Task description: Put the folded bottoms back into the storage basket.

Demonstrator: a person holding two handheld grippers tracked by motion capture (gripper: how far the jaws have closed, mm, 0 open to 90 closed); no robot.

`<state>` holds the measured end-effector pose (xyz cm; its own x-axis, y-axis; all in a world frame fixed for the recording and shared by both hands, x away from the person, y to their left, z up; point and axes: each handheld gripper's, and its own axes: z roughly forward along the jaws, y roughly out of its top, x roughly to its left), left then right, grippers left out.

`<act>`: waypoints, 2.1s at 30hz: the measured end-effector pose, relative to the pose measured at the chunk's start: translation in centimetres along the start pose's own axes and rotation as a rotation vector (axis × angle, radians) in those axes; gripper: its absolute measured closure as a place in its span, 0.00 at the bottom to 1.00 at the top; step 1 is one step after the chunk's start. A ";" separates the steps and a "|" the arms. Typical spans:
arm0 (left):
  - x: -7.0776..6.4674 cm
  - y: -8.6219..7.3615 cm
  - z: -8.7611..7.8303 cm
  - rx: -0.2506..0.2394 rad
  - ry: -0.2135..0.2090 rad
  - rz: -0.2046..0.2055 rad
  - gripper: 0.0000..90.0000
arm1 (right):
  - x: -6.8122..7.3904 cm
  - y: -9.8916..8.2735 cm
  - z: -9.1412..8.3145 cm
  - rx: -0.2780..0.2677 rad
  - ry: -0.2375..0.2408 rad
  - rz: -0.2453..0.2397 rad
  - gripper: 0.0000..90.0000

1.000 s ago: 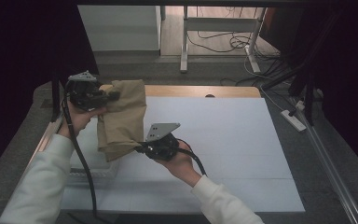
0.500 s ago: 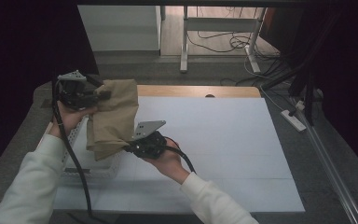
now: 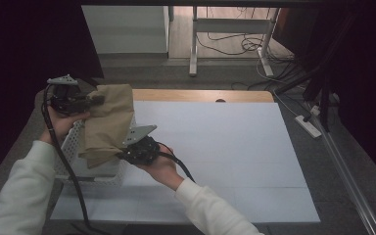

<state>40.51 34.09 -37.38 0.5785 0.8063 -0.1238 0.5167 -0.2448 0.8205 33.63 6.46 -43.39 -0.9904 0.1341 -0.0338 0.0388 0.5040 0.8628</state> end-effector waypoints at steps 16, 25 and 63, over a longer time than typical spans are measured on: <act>3.3 -2.5 1.8 0.080 0.006 -0.037 0.84 | -0.5 -0.3 4.6 0.046 0.043 0.038 0.94; 3.9 -3.9 3.2 0.124 -0.007 -0.044 0.84 | -0.2 -1.0 6.1 0.085 0.069 0.057 0.94; 4.5 -5.2 3.4 0.123 0.078 -0.097 0.33 | -0.5 -0.9 5.8 0.084 0.066 0.112 0.43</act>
<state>42.57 37.17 -44.06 0.4739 0.8676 -0.1508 0.6436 -0.2243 0.7317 34.83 10.91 -47.11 -0.9857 0.1385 0.0963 0.1581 0.5593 0.8138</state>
